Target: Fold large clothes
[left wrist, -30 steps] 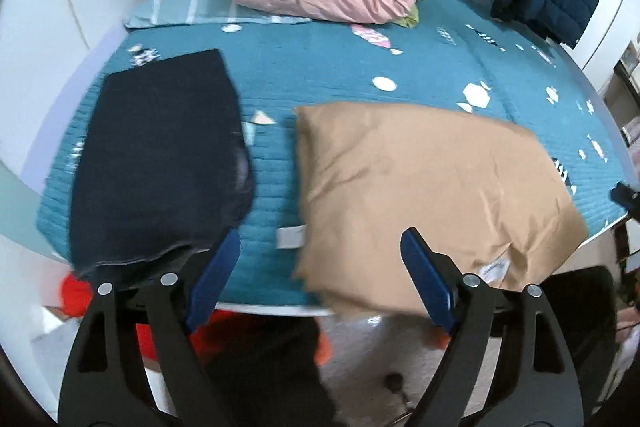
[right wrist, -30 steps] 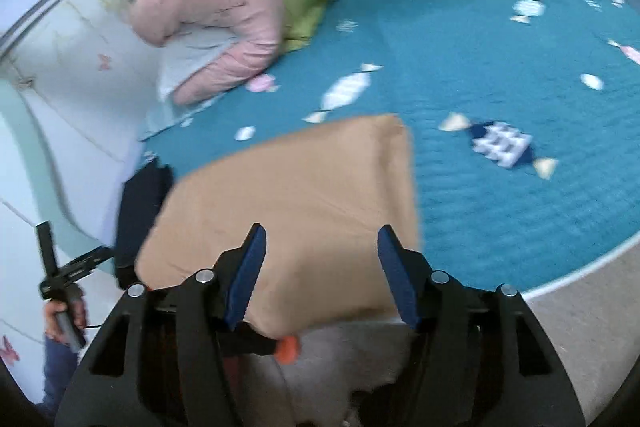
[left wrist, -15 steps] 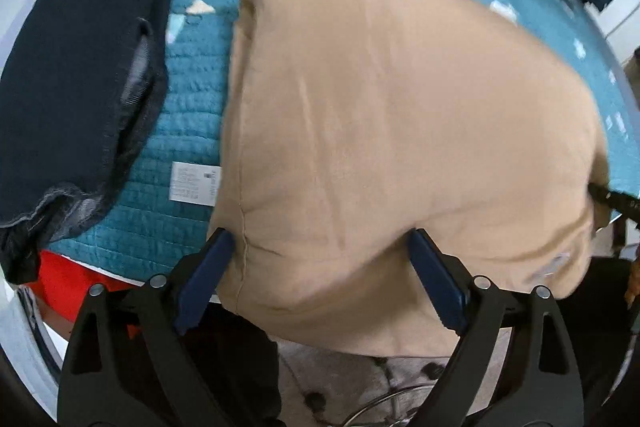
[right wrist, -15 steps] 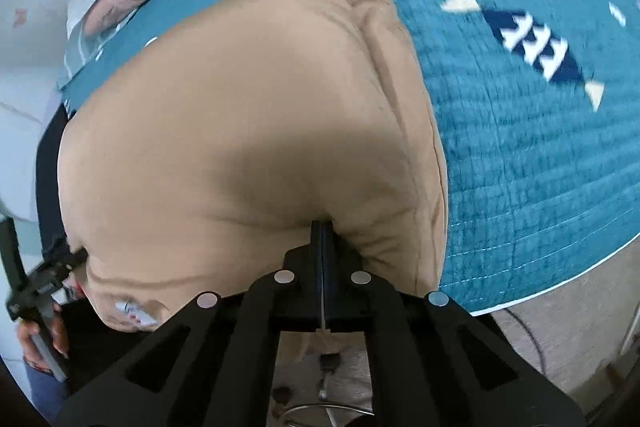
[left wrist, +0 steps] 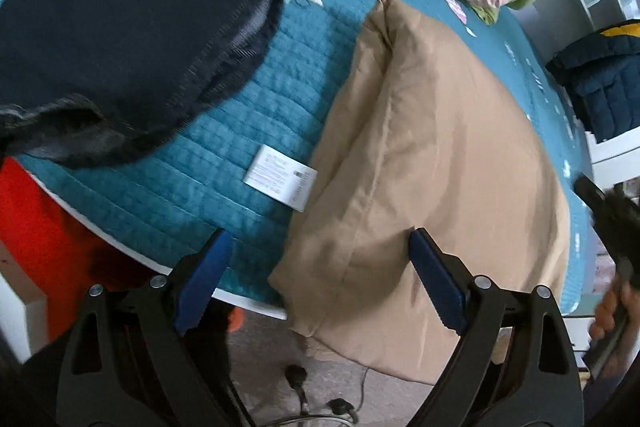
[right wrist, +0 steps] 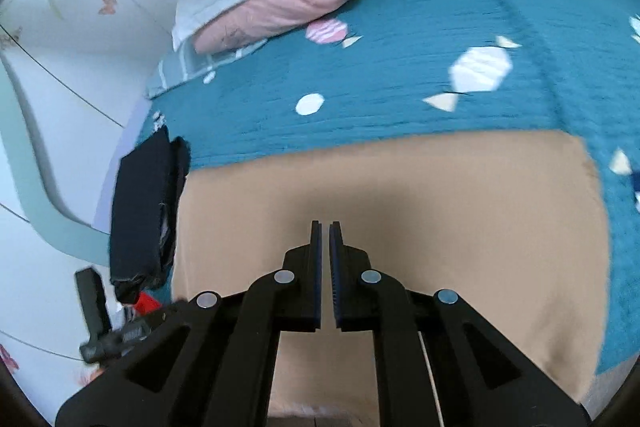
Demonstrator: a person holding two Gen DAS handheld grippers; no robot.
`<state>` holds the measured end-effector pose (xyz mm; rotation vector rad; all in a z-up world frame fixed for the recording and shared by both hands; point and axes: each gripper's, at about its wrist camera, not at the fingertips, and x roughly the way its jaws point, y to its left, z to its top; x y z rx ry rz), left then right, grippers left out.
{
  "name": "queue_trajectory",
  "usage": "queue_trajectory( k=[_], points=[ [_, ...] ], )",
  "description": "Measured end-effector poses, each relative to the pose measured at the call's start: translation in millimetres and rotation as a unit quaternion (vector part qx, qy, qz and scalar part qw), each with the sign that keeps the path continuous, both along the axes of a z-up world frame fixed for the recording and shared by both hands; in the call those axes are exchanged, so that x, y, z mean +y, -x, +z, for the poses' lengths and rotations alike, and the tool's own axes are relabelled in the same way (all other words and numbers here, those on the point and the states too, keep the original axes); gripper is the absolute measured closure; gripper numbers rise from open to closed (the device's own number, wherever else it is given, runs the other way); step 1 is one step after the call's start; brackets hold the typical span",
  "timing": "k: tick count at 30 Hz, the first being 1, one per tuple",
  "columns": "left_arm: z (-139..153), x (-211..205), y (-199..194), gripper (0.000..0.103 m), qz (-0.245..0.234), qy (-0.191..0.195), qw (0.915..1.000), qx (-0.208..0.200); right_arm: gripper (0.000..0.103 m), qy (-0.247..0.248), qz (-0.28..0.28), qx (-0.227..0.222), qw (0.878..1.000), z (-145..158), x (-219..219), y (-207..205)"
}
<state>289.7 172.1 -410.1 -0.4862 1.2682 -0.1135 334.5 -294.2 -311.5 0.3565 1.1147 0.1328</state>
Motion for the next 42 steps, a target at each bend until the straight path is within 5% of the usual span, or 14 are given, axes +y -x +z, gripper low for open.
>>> queue_trajectory(
  k=[4, 6, 13, 19, 25, 31, 36, 38, 42],
  points=[
    [-9.9, -13.8, 0.8, 0.013, -0.024, 0.011, 0.9996, 0.01, 0.103, 0.01, -0.023, 0.077, 0.997, -55.8, -2.3, -22.8],
    [-14.8, -16.0, -1.6, 0.012, -0.026, 0.022, 0.9994, 0.012, 0.103, -0.034, -0.038, 0.093, 0.994, -77.7, -14.8, -24.9],
    [-15.8, -18.3, -0.5, 0.012, -0.039, 0.016, 0.9991, 0.004, 0.099, -0.068, -0.004, 0.078, 0.995, -42.6, -11.4, 39.9],
    [-16.4, -28.9, -1.1, 0.01, -0.051, 0.002, 0.9987, 0.001, 0.103, -0.065, -0.026, 0.07, 0.995, -81.8, -12.9, 78.6],
    [-17.1, -31.9, 6.2, 0.01, -0.036, 0.021, 0.9989, 0.024, 0.103, -0.078, -0.031, 0.071, 0.994, -58.4, -18.0, 95.6],
    [-18.5, -42.0, 11.1, 0.011, -0.042, 0.012, 0.9985, 0.033, 0.103, -0.12, -0.027, 0.086, 0.989, -84.0, -27.1, 106.6],
    [-1.2, -58.0, 13.4, 0.046, -0.056, 0.005, 0.9983, 0.017, 0.096, -0.115, -0.012, 0.047, 0.992, -61.2, -18.6, 115.8],
    [7.1, -61.5, 14.7, 0.074, -0.054, 0.004, 0.9985, 0.007, 0.094, -0.107, -0.009, 0.029, 0.994, -52.7, -15.9, 120.5],
    [43.0, -72.4, 21.9, 0.084, -0.053, 0.001, 0.998, -0.035, 0.082, -0.097, 0.004, -0.027, 0.995, -26.8, -10.3, 143.0]
  ],
)
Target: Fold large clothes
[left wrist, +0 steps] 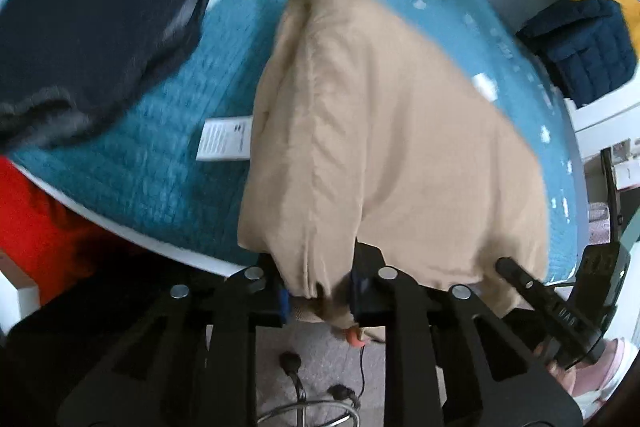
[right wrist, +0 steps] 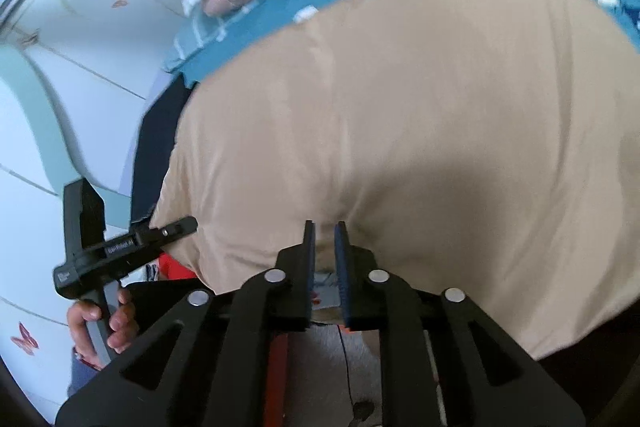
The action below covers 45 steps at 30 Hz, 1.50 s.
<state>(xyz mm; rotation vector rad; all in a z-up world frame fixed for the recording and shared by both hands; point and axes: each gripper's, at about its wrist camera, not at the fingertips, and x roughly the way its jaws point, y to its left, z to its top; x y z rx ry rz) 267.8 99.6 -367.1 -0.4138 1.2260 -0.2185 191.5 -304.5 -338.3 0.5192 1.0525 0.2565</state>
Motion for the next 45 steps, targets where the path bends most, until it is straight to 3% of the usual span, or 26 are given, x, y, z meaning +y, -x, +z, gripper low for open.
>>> queue_trajectory(
  k=[2, 5, 8, 13, 25, 27, 28, 31, 33, 35, 37, 39, 40, 45],
  points=[
    [28.7, -14.6, 2.2, 0.085, -0.014, 0.009, 0.9994, -0.031, 0.066, 0.004, 0.009, -0.028, 1.0, 11.6, 9.5, 5.1],
    [59.5, -36.7, 2.5, 0.085, -0.037, 0.01, 0.9976, -0.057, 0.05, 0.012, 0.027, -0.086, 0.996, 35.7, 25.1, 16.7],
    [86.9, -72.3, -0.7, 0.085, -0.068, 0.01, 0.9948, -0.075, 0.043, 0.013, 0.044, -0.135, 0.99, 57.6, 35.9, 29.5],
    [107.0, -111.3, 1.4, 0.085, -0.096, 0.012, 0.9918, -0.083, 0.037, 0.043, 0.052, -0.178, 0.982, 75.2, 40.9, 40.1],
    [114.9, -175.1, 2.6, 0.085, -0.148, 0.019, 0.9854, -0.081, 0.036, 0.074, 0.015, -0.198, 0.977, 66.0, 30.8, 16.2],
    [114.9, -184.6, 4.1, 0.085, -0.159, 0.014, 0.9836, -0.084, 0.051, 0.069, 0.015, -0.205, 0.976, 64.6, 24.8, 14.7],
    [114.9, -189.7, 4.7, 0.084, -0.165, 0.013, 0.9823, -0.088, 0.066, 0.066, 0.015, -0.206, 0.976, 64.0, 22.2, 15.0],
    [116.2, -197.4, 4.6, 0.068, -0.17, 0.025, 0.9795, -0.105, 0.083, 0.047, -0.002, -0.202, 0.978, 59.7, 5.5, 16.9],
    [117.0, -198.9, 6.7, 0.059, -0.179, 0.05, 0.9758, -0.116, 0.086, 0.026, -0.023, -0.199, 0.979, 57.4, -12.9, 19.6],
    [119.1, -197.5, 10.9, 0.033, -0.186, 0.087, 0.9694, -0.135, 0.087, 0.011, -0.046, -0.194, 0.98, 54.7, -28.9, 23.1],
    [126.7, -192.3, 18.1, 0.022, -0.185, 0.109, 0.9606, -0.177, 0.088, -0.009, -0.075, -0.182, 0.98, 47.2, -49.6, 27.5],
    [131.8, -188.1, 20.7, 0.02, -0.182, 0.119, 0.9553, -0.201, 0.088, -0.025, -0.102, -0.171, 0.98, 39.5, -67.8, 32.6],
    [132.2, -185.1, 19.9, 0.019, -0.173, 0.115, 0.9562, -0.207, 0.088, -0.029, -0.119, -0.168, 0.978, 36.6, -77.1, 36.7],
    [105.3, -177.0, 2.6, 0.017, -0.107, -0.005, 0.9773, -0.183, 0.088, -0.042, -0.181, -0.155, 0.97, 26.1, -107.6, 58.5]
  ],
)
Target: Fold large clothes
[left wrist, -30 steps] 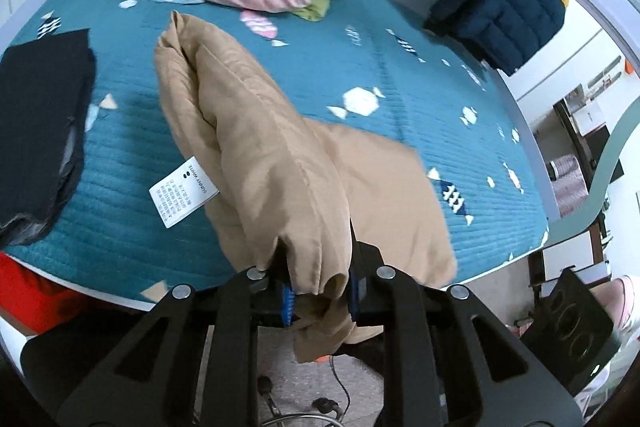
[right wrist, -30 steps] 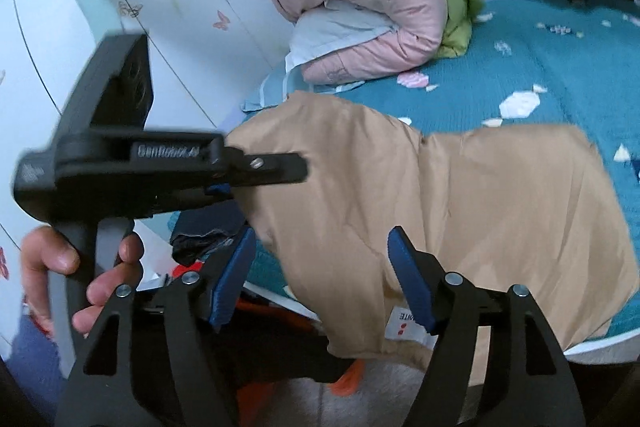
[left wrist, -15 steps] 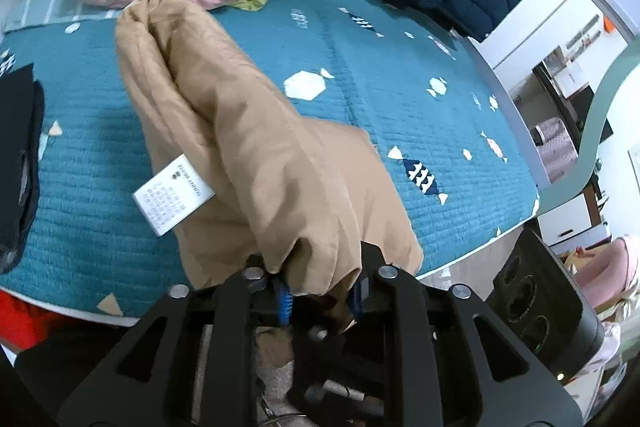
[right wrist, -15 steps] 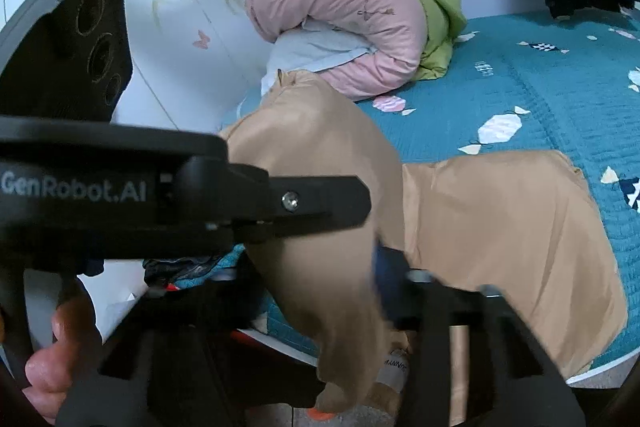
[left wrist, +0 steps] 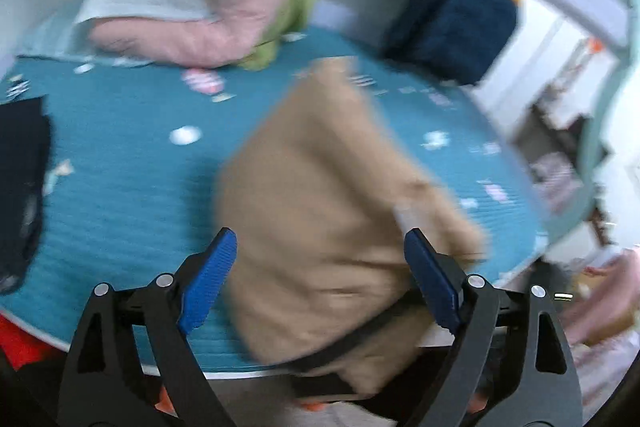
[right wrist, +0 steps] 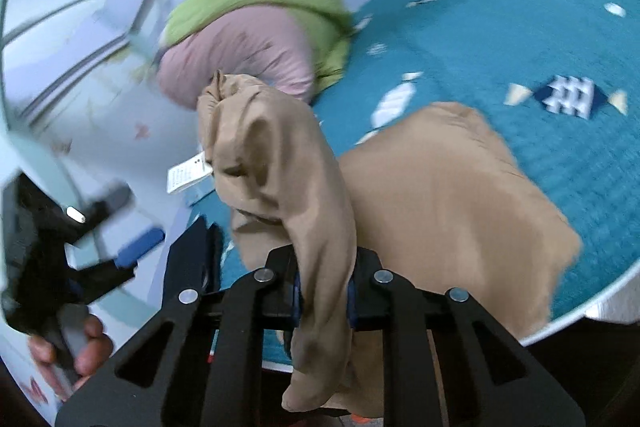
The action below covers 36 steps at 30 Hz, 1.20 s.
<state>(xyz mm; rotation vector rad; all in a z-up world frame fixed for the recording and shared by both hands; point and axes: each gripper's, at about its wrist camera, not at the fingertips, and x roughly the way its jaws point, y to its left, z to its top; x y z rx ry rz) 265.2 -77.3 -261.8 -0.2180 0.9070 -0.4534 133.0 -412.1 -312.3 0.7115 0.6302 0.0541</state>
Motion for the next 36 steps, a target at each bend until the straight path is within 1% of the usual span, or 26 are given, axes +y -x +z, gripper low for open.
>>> queue_trajectory(
  k=[1, 3, 4, 6, 8, 9, 10, 12, 13, 14, 15, 17, 18, 19, 20, 22, 23, 24, 25, 27, 28, 30, 32, 33, 35, 36],
  points=[
    [-11.1, 2.5, -4.7, 0.017, 0.012, -0.012, 0.9998, 0.013, 0.089, 0.002, -0.011, 0.003, 1.0, -1.3, -4.4, 6.4],
    [-29.4, 8.3, -11.3, 0.017, 0.032, -0.022, 0.9987, 0.033, 0.089, 0.0, -0.024, 0.005, 1.0, -4.0, -10.8, 13.6],
    [-45.5, 10.0, -15.1, 0.017, 0.038, -0.029, 0.9976, 0.051, 0.089, 0.003, -0.037, 0.014, 0.999, -7.1, -15.4, 17.2],
    [-67.5, 10.8, -18.8, 0.017, 0.038, -0.036, 0.9958, 0.075, 0.088, -0.006, -0.059, 0.034, 0.998, -17.4, -24.8, 21.4],
    [-94.9, 6.8, -22.9, 0.017, 0.031, -0.043, 0.9922, 0.113, 0.084, -0.018, -0.078, 0.073, 0.994, -34.3, -37.9, 22.4],
    [-104.3, 5.9, -25.9, 0.017, 0.028, -0.042, 0.9908, 0.126, 0.082, -0.02, -0.097, 0.093, 0.991, -42.0, -45.1, 24.8],
    [-117.1, 3.9, -27.8, 0.017, 0.023, -0.04, 0.9883, 0.145, 0.079, -0.02, -0.104, 0.1, 0.989, -46.1, -48.6, 29.1],
    [-135.1, -2.5, -30.2, 0.016, 0.012, -0.047, 0.9849, 0.166, 0.073, -0.019, -0.111, 0.11, 0.988, -45.7, -53.0, 33.0],
    [-138.6, -4.5, -29.7, 0.016, 0.014, -0.051, 0.9848, 0.165, 0.064, -0.011, -0.119, 0.109, 0.987, -40.0, -54.5, 37.0],
    [-139.1, -6.6, -28.5, 0.015, 0.015, -0.057, 0.9856, 0.158, 0.057, -0.004, -0.127, 0.101, 0.987, -32.6, -56.1, 42.3],
    [-139.3, -8.7, -28.3, 0.015, 0.014, -0.061, 0.9861, 0.154, 0.054, 0.006, -0.138, 0.091, 0.986, -23.8, -57.3, 47.1],
    [-139.4, -15.0, -28.9, 0.015, 0.005, -0.08, 0.9864, 0.144, 0.049, 0.045, -0.155, 0.058, 0.985, 3.1, -59.6, 54.4],
    [-139.0, -19.3, -29.6, 0.015, 0.001, -0.089, 0.9865, 0.138, 0.049, 0.055, -0.15, 0.043, 0.986, 11.0, -59.1, 53.9],
    [-138.4, -22.5, -29.5, 0.015, -0.004, -0.1, 0.9864, 0.131, 0.048, 0.072, -0.133, 0.023, 0.988, 21.8, -56.6, 49.6],
    [-138.4, -26.8, -32.0, 0.015, -0.005, -0.106, 0.9862, 0.127, 0.04, 0.094, -0.11, 0.023, 0.989, 27.4, -52.2, 40.1],
    [-138.8, -32.8, -33.4, 0.015, -0.008, -0.113, 0.9861, 0.122, 0.028, 0.139, -0.078, 0.051, 0.986, 26.2, -44.6, 16.1],
    [-138.3, -37.0, -36.1, 0.015, -0.008, -0.114, 0.986, 0.122, 0.024, 0.148, -0.068, 0.064, 0.985, 21.4, -43.1, 6.7],
    [-138.9, -39.3, -37.2, 0.015, -0.011, -0.114, 0.986, 0.121, 0.02, 0.157, -0.062, 0.098, 0.981, 11.7, -43.3, -5.3],
    [-139.3, -41.3, -38.2, 0.015, -0.015, -0.118, 0.9858, 0.119, 0.019, 0.155, -0.055, 0.125, 0.979, 2.2, -45.9, -11.9],
    [-139.5, -44.1, -41.0, 0.015, -0.02, -0.122, 0.9854, 0.116, 0.019, 0.117, -0.03, 0.168, 0.978, -22.1, -52.3, -21.0],
    [-139.3, -43.1, -42.4, 0.015, -0.023, -0.119, 0.9856, 0.118, 0.019, 0.095, -0.032, 0.194, 0.976, -38.5, -59.6, -21.5],
    [-137.6, -37.3, -45.5, 0.015, -0.025, -0.101, 0.9865, 0.126, 0.018, 0.06, -0.035, 0.211, 0.975, -60.6, -72.2, -19.6],
    [-138.4, -25.4, -50.7, 0.014, -0.021, -0.062, 0.9874, 0.144, 0.013, 0.018, -0.036, 0.231, 0.972, -79.2, -81.3, -19.1],
    [-139.3, -20.8, -51.8, 0.014, -0.016, -0.044, 0.9869, 0.154, 0.013, -0.032, -0.031, 0.231, 0.972, -91.5, -88.1, -16.5],
    [-147.4, -7.4, -58.1, 0.014, 0.002, -0.016, 0.9834, 0.181, 0.012, -0.104, -0.025, 0.218, 0.97, -105.3, -97.1, -11.7],
    [-153.0, -0.4, -60.8, 0.014, 0.01, 0.004, 0.9805, 0.196, 0.012, -0.119, -0.024, 0.214, 0.969, -107.8, -99.5, -10.4]
  ],
)
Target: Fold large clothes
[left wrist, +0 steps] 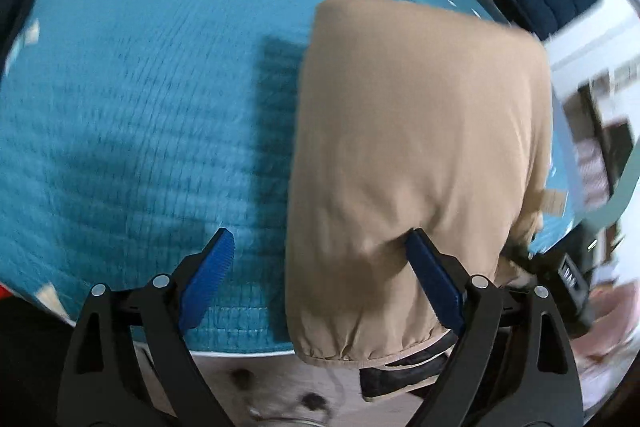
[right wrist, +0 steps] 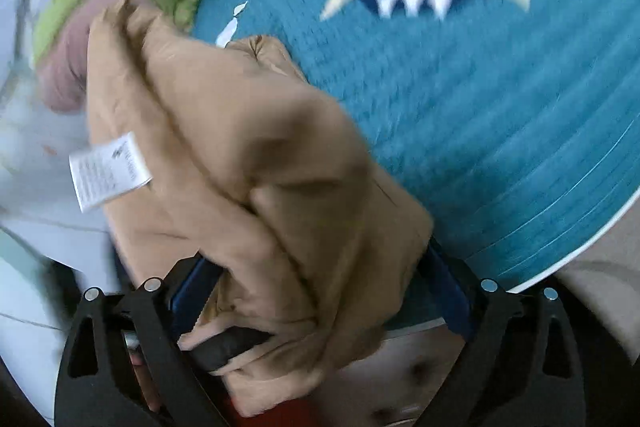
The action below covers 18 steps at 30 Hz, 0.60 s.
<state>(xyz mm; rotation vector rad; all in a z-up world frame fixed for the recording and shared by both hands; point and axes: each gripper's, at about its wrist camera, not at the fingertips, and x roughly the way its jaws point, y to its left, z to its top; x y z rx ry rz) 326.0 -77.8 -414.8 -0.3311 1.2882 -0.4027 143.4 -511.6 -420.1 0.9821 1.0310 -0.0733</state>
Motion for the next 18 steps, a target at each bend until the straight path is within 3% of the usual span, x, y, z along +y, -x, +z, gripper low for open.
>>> queue_trajectory(
  k=[8, 13, 15, 17, 18],
  points=[
    [-24.0, -1.3, 0.5, 0.012, 0.027, 0.049, 0.9976, 0.041, 0.01, -0.077, 0.01, -0.033, 0.996, -5.0, -4.5, 0.2],
    [-32.2, -13.2, 2.7, 0.01, 0.042, 0.06, 0.9959, 0.052, 0.01, -0.066, 0.008, -0.027, 0.997, -6.5, 1.6, -5.8],
    [-30.3, -19.7, 2.9, 0.01, 0.043, 0.059, 0.9961, 0.049, 0.014, -0.072, 0.013, -0.04, 0.997, -1.2, 5.9, -6.8],
    [-25.6, -26.2, 9.5, 0.01, 0.042, 0.061, 0.9961, 0.048, 0.029, -0.071, 0.016, -0.047, 0.996, 2.5, 13.4, -16.1],
    [-25.7, -27.9, 9.1, 0.01, 0.045, 0.066, 0.9956, 0.049, 0.031, -0.076, 0.018, -0.049, 0.996, 1.9, 16.2, -17.2]
  ],
)
